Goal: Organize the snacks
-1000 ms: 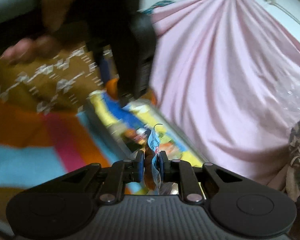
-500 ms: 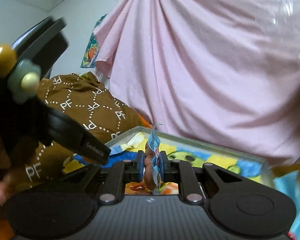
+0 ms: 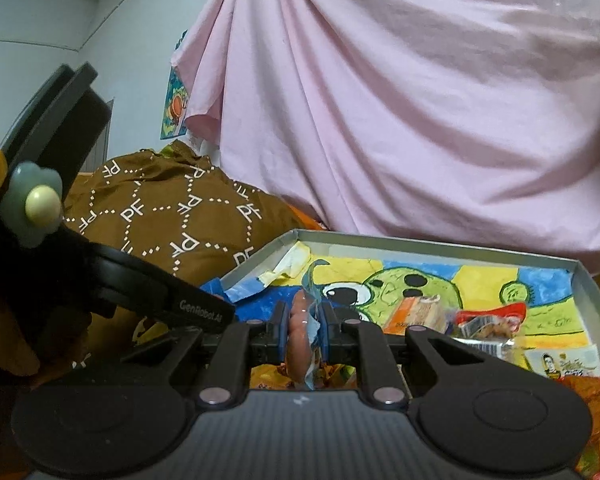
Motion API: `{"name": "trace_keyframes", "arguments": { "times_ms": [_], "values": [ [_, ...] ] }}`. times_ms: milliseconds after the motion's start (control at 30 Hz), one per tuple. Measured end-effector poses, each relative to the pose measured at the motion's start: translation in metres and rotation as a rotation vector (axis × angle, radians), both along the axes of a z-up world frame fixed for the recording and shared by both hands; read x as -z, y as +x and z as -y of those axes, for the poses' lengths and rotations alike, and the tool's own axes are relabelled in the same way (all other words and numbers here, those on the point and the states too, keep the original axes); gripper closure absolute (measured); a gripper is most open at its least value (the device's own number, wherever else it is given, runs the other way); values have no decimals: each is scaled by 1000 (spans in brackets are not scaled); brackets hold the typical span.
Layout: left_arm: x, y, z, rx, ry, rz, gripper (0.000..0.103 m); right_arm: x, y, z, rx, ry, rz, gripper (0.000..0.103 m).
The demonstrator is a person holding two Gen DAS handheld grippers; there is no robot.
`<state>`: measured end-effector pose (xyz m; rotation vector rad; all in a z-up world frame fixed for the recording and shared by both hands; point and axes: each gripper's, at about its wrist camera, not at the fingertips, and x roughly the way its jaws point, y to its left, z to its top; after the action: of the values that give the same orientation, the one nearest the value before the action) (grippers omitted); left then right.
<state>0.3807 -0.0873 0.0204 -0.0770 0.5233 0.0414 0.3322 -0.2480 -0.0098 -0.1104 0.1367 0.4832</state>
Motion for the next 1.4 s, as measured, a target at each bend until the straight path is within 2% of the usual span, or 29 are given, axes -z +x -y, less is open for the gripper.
{"name": "trace_keyframes", "arguments": {
  "times_ms": [233, 367, 533, 700, 767, 1000, 1067, 1300, 1400],
  "values": [
    [-3, -2, -3, -8, -29, 19, 51, 1, 1, 0, 32, 0, -17, 84],
    [-4, -6, -6, -25, -51, 31, 43, 2, 1, 1, 47, 3, -27, 76],
    [-7, -14, -11, -56, -67, 58, 29, 3, -1, -2, 45, -8, -35, 61],
    [-13, -19, -14, -76, -72, 78, 23, 3, -4, -5, 45, -23, -30, 49],
    [-15, -23, -16, -87, -74, 90, 17, 1, -6, -6, 46, -22, -23, 43],
    [-30, -40, -18, -97, -83, 133, 7, -17, -18, -2, 54, -11, -6, 21],
    [-36, -46, -18, -96, -84, 148, 3, -24, -23, 2, 66, -2, -5, 17],
    [-58, -76, -13, -84, -67, 190, 1, -50, -47, 18, 106, 35, 18, 3],
    [-69, -90, -11, -79, -70, 208, 1, -60, -59, 24, 123, 44, 20, 1]
  ]
}}
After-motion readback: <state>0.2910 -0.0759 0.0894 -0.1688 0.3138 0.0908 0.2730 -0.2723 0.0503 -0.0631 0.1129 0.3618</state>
